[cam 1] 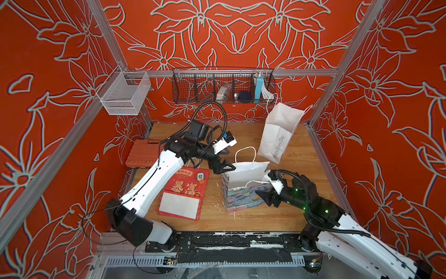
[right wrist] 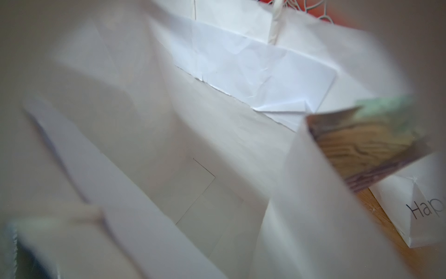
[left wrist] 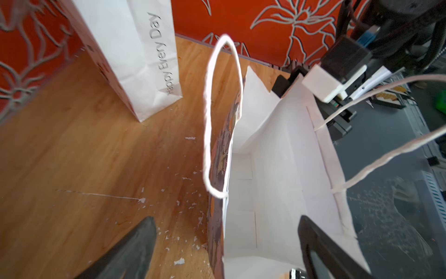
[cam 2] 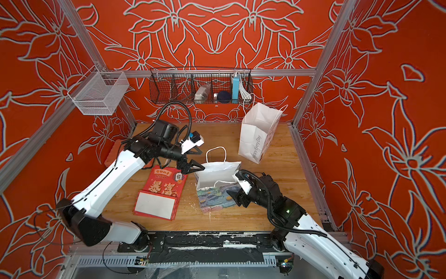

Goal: Put away the paper bag
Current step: Adjust the paper bag at the center of the board, then pick up the paper bag from the center of the board.

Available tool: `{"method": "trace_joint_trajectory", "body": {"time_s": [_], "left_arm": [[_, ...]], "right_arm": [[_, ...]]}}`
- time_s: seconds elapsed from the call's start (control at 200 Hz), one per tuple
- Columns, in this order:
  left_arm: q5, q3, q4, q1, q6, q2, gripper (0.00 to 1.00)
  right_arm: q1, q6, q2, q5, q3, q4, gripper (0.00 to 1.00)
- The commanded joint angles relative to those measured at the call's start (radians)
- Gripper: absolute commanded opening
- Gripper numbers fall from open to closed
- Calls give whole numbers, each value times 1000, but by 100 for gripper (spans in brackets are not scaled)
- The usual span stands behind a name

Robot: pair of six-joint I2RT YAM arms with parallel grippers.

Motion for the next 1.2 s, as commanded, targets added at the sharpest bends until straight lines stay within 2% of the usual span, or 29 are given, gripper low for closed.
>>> {"method": "trace_joint_trajectory", "body": {"time_s": [0.0, 0.1, 0.17, 0.23, 0.365, 0.49, 0.626, 0.686, 0.766, 0.811, 1.036, 1.121, 1.196], "left_arm": [[-123, -25, 87, 13, -63, -111, 93], [-201, -72, 59, 14, -105, -208, 93], [-194, -132, 24, 14, -117, -293, 92], [-129, -191, -30, 13, -112, -372, 90], [143, -332, -153, 12, -79, -508, 90], [164, -463, -46, 11, -172, -568, 89], [202, -579, 78, -7, -179, -554, 87], [167, -631, 185, -26, -205, -544, 86], [43, -679, 313, -47, -253, -524, 85], [10, -692, 357, -54, -260, -508, 82], [-52, -788, 588, -67, -313, -472, 66], [-121, -820, 653, -67, -321, -452, 56], [-175, -832, 691, -67, -306, -438, 52]], "right_arm": [[4, -16, -9, -37, -5, 30, 73], [3, -16, -25, -54, -23, 49, 70], [4, -21, -43, -62, -39, 64, 68], [3, -27, -60, -66, -54, 81, 65], [4, -37, -91, -76, -96, 136, 59], [4, -46, -80, -85, -91, 140, 56], [4, -37, -62, -90, -88, 152, 55], [3, -32, -56, -91, -88, 162, 55], [3, -32, -48, -97, -89, 175, 54], [4, -34, -41, -104, -89, 182, 54], [4, 2, 43, -215, -90, 295, 51], [5, 18, 86, -246, -95, 375, 52], [5, 26, 112, -251, -102, 447, 53]]}}
